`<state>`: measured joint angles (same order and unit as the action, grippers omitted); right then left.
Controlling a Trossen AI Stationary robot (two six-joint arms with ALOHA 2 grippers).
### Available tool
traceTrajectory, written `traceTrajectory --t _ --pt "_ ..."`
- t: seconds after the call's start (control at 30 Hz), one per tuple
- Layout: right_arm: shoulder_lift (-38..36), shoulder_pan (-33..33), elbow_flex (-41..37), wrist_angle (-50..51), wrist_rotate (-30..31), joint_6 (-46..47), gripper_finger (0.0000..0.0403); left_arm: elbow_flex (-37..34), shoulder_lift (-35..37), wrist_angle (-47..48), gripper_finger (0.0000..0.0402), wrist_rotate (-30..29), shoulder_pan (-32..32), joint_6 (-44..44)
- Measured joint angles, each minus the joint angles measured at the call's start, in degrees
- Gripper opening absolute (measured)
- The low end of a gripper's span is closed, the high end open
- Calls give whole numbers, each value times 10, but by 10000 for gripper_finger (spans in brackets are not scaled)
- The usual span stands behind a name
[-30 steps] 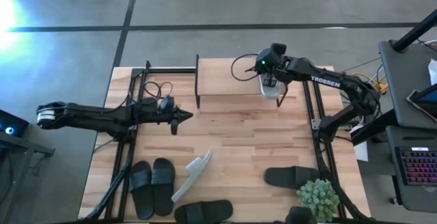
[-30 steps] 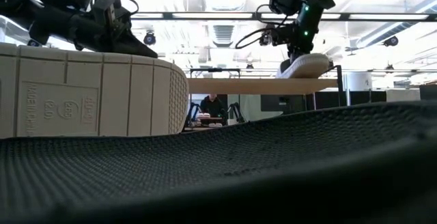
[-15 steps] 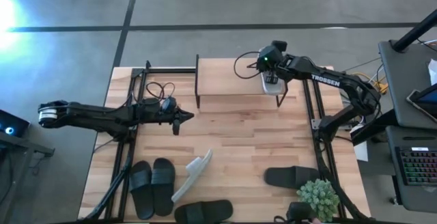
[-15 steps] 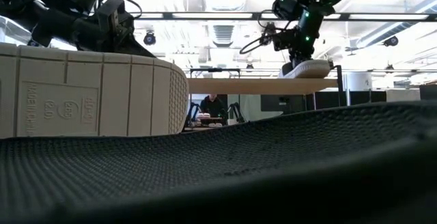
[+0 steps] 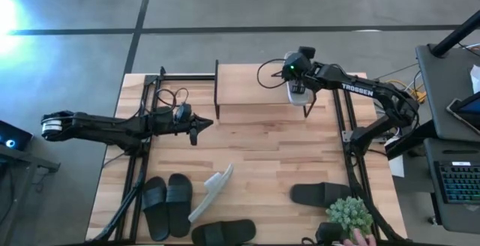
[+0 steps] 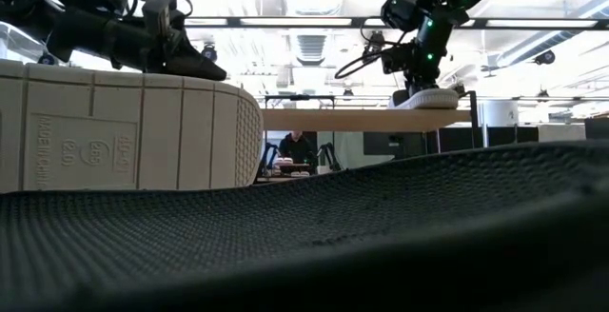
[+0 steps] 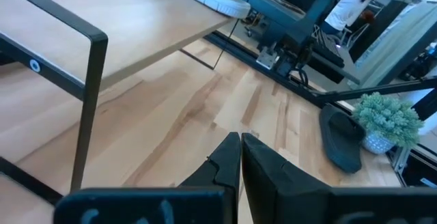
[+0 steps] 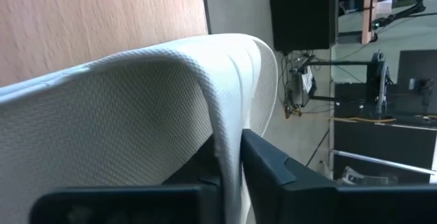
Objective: Pick and place slides into the shelf
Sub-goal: Put the gray slide on the shelf
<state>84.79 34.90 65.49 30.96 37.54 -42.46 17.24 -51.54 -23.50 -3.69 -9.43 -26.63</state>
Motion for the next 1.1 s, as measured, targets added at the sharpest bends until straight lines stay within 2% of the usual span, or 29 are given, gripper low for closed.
traceTrajectory --t 0.23,0.43,0.77,0.9,1.1 --pt "0 0 5 5 2 0 106 0 -6 1 0 0 0 0" --pt "-15 -5 7 19 33 11 139 0 -5 0 0 0 0 0" --pt "-70 -39 8 144 13 114 148 0 -6 -1 0 0 0 0" --pt "-91 -79 8 185 -5 178 148 0 -6 -1 0 0 0 0" --pt "-117 -167 8 186 -7 288 147 0 -8 0 0 1 0 1"
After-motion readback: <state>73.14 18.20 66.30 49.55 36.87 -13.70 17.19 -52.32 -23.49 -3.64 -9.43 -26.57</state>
